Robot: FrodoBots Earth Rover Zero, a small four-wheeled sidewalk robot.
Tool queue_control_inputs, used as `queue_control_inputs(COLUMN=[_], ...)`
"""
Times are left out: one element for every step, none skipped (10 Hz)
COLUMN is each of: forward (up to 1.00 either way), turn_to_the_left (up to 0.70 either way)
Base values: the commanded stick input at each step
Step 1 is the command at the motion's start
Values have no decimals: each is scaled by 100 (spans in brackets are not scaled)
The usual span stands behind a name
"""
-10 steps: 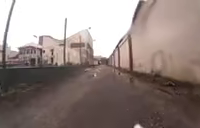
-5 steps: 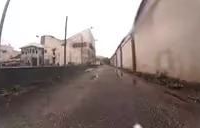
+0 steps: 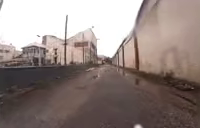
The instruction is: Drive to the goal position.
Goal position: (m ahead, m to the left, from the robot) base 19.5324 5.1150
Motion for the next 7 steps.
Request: queue_control_inputs(forward=[50,50,50,50,50,50,50], turn_to_the_left=[9,-7,-41,-41,-41,-41,-41])
